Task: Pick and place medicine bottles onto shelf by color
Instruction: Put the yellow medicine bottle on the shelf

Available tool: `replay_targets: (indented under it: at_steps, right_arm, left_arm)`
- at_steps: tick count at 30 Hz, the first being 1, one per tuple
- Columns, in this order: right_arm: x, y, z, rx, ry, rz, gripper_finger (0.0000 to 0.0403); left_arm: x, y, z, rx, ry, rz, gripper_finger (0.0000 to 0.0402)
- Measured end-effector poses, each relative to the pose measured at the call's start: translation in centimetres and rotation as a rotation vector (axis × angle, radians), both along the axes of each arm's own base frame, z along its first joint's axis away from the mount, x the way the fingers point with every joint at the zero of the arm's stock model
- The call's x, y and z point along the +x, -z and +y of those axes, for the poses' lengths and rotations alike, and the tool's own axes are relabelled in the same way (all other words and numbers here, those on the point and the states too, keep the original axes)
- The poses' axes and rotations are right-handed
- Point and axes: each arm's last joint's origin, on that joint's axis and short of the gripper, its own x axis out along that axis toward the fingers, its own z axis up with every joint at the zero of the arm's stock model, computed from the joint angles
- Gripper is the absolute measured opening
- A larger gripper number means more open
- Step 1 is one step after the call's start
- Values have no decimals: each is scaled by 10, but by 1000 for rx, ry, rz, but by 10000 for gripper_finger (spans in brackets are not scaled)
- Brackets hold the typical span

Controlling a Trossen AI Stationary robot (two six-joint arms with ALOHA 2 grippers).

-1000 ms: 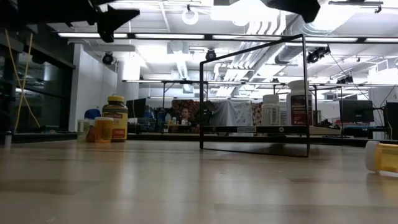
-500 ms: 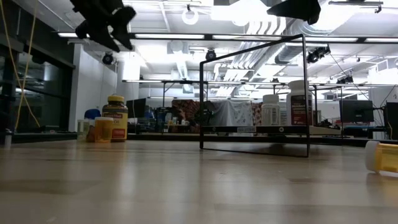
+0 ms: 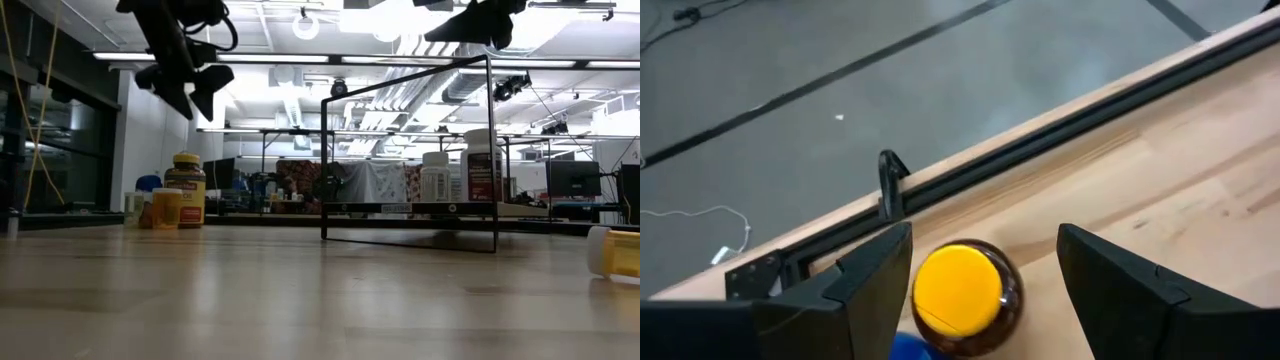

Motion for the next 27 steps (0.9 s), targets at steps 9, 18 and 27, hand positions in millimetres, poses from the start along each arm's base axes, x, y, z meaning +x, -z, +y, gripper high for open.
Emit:
replay_targets:
  at_steps: [9,18,27]
  right_arm:
    - [0,0,0,17,5,-8,323]
    - [0,0,-1,10,23,-10,323]
    - [0,0,-1,15,25,-13,323]
  left_arm:
    - [0,-2,4,21,16,-8,268]
    - [-9,3,5,-54,-23,15,321]
    - [-20,5,13,-129,-125,-107,326]
